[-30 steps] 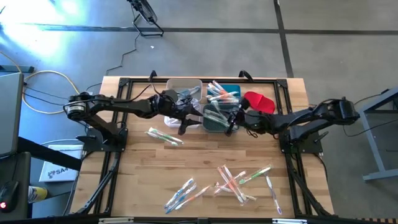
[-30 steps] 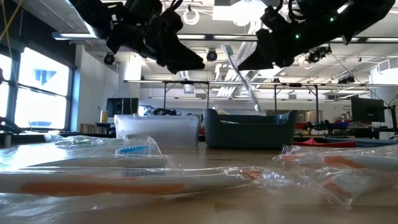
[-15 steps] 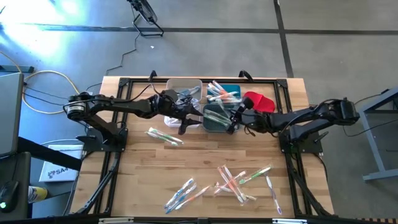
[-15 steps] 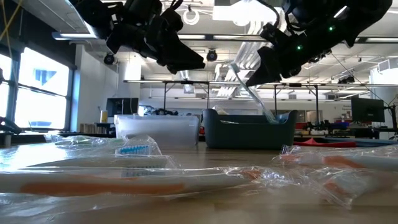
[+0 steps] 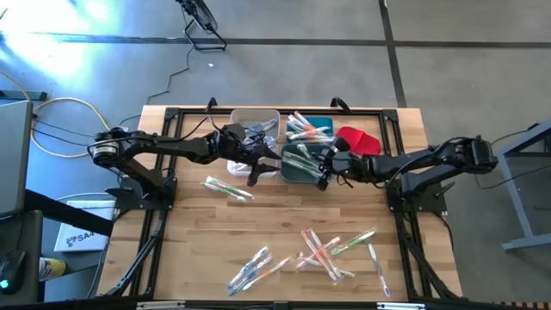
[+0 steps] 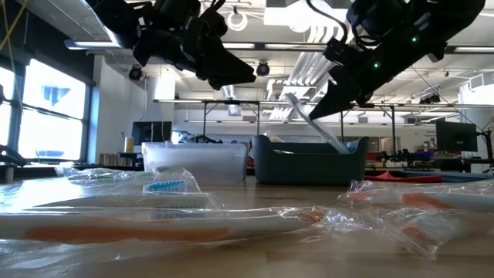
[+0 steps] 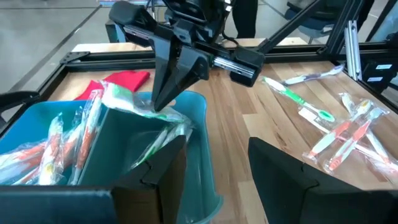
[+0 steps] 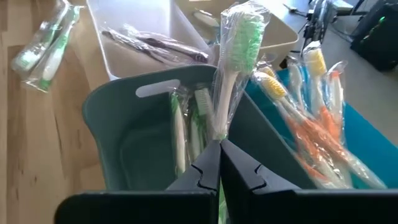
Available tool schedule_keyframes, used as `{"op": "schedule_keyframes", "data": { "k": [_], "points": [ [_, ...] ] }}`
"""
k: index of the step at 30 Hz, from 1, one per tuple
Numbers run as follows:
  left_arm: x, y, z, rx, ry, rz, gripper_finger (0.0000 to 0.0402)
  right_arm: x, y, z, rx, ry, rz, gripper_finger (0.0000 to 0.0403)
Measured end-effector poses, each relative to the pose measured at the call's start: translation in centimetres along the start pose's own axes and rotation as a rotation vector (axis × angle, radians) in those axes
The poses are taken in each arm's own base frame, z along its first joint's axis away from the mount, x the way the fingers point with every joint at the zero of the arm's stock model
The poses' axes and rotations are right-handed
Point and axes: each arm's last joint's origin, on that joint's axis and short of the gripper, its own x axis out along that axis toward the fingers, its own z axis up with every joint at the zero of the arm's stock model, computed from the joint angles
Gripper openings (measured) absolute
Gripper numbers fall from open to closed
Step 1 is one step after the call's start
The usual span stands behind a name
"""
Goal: Pick & Place Toothbrushes
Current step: Put the green toothbrush into the green bin, then put the orange toothbrush into the blue bin
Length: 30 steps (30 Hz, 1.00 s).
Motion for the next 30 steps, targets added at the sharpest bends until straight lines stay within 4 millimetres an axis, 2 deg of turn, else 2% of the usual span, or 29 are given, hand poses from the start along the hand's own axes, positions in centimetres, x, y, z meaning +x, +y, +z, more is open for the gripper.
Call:
{"op": "schedule_keyframes", "data": {
  "k": [12,16,24,27,30],
  "points": [
    [0.0,0.0,0.2,0.001,-0.016,0.002,0.0171,0.3,-0.4,0.0,0.033,0.018,0.089,0.0005],
    [0.0,0.0,0.2,0.001,-0.016,0.002,0.0171,0.6,-0.3,-0.2,0.029,0.029,0.086,0.0032],
    [0.0,0.0,0.1,-0.003,-0.006,0.001,0.0171,1.2,-0.4,0.0,0.026,-0.01,0.043,0.0118],
    [0.0,0.0,0.0,-0.006,0.005,-0.001,0.0171,0.8,-0.3,0.2,0.025,-0.02,0.068,0.0121],
    [0.0,0.0,-0.2,-0.012,0.022,-0.003,0.0171,0.1,0.0,0.7,0.027,-0.049,0.148,0.0106]
  ]
}}
